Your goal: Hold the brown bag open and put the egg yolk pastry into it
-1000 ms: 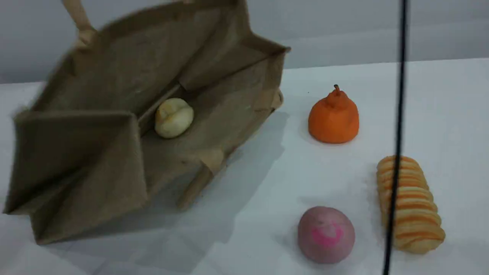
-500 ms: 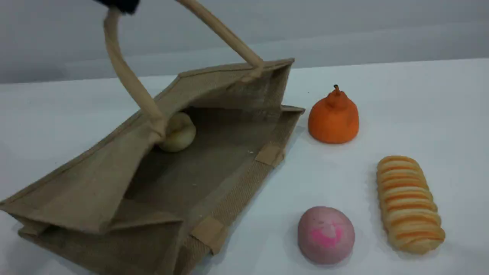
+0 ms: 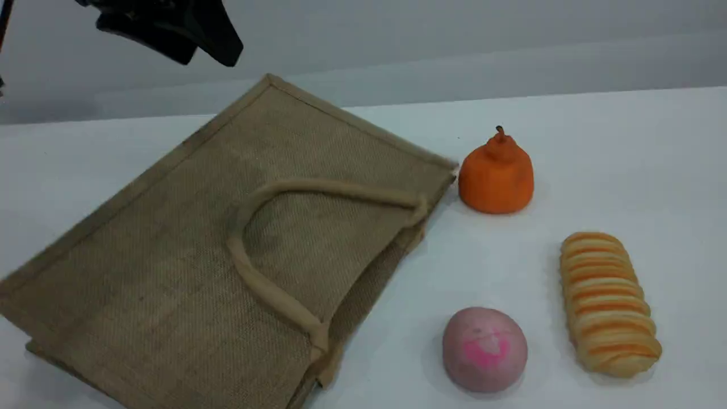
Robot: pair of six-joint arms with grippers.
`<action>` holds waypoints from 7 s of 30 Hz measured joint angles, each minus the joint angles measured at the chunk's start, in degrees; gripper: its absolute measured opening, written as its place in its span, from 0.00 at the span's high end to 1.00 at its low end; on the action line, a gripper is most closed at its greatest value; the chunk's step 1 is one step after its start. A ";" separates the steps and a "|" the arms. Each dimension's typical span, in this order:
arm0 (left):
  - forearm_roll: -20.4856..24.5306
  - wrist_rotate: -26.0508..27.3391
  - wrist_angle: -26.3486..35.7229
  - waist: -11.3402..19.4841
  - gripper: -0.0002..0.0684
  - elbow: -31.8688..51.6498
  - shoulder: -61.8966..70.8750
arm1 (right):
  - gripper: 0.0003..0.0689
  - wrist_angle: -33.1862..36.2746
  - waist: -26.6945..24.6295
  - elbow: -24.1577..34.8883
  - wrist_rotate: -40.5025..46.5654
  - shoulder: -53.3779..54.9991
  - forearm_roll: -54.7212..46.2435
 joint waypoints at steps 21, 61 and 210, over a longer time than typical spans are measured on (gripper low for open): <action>0.01 -0.51 22.86 -0.02 0.19 0.77 -19.42 | 0.25 -6.43 0.00 37.00 -0.51 -19.19 -0.17; 16.60 -23.11 26.13 -0.05 0.19 41.67 -88.57 | 0.25 -8.99 0.00 43.61 -0.59 -42.71 -0.40; 24.29 -33.20 20.39 12.66 0.19 47.22 -102.60 | 0.26 -8.97 -18.94 43.58 -0.67 -46.71 0.11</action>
